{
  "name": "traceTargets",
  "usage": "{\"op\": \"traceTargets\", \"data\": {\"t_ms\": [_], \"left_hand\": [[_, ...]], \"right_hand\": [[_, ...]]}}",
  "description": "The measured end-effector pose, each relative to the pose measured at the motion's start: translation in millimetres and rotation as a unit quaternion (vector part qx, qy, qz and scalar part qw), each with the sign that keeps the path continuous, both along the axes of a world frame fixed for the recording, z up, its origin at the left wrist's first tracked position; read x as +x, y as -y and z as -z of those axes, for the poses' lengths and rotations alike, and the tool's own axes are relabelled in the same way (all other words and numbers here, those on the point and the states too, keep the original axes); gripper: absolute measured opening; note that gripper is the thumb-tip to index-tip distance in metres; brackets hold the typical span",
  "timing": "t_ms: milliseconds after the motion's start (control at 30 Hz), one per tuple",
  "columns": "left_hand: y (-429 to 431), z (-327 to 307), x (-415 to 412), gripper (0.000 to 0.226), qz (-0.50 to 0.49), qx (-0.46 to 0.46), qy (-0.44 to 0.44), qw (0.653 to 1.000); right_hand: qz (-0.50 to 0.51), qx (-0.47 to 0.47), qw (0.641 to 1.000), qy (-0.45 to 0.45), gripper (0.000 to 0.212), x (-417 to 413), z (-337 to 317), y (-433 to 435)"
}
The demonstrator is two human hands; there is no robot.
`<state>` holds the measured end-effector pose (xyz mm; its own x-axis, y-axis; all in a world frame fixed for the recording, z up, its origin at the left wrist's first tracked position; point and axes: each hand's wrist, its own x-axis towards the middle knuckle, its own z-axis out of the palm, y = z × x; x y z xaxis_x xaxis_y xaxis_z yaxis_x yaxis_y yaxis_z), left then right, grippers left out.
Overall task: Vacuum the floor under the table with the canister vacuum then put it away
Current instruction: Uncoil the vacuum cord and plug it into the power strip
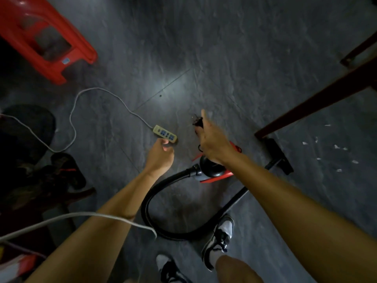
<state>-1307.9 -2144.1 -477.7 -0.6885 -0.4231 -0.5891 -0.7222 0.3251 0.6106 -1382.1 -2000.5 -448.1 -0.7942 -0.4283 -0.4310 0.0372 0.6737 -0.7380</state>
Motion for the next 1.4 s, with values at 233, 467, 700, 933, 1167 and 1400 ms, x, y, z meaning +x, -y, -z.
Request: {"op": "traceTargets", "data": {"t_ms": [233,467,700,933,1167,1400], "left_hand": [[41.9,12.2,-28.3,0.037,0.048,-0.063,0.031,0.996],[120.9,85.3,-70.7,0.036,0.091,-0.051,0.063,0.993],[203.1,177.0,-125.6,0.032,0.183,-0.038,0.088,0.978],[240.2,250.3,-153.1,0.037,0.275,-0.024,0.087,0.957],[246.6,329.3,-166.3,0.03,0.373,-0.041,0.027,0.926],[236.6,408.9,-152.6,0.036,0.437,-0.07,0.012,0.897]], "right_hand": [[0.141,-0.126,0.976,-0.104,0.018,-51.9,-22.1,49.8],[0.222,-0.148,0.944,-0.195,0.025,-120.8,5.1,158.4],[0.303,-0.076,0.932,-0.185,0.026,-203.5,98.9,252.0],[0.255,0.166,0.953,0.011,0.029,-132.5,253.5,236.7],[0.245,0.263,0.916,0.177,0.033,-91.2,367.9,232.5],[0.294,0.287,0.89,0.197,0.036,-77.4,471.4,238.3]]}}
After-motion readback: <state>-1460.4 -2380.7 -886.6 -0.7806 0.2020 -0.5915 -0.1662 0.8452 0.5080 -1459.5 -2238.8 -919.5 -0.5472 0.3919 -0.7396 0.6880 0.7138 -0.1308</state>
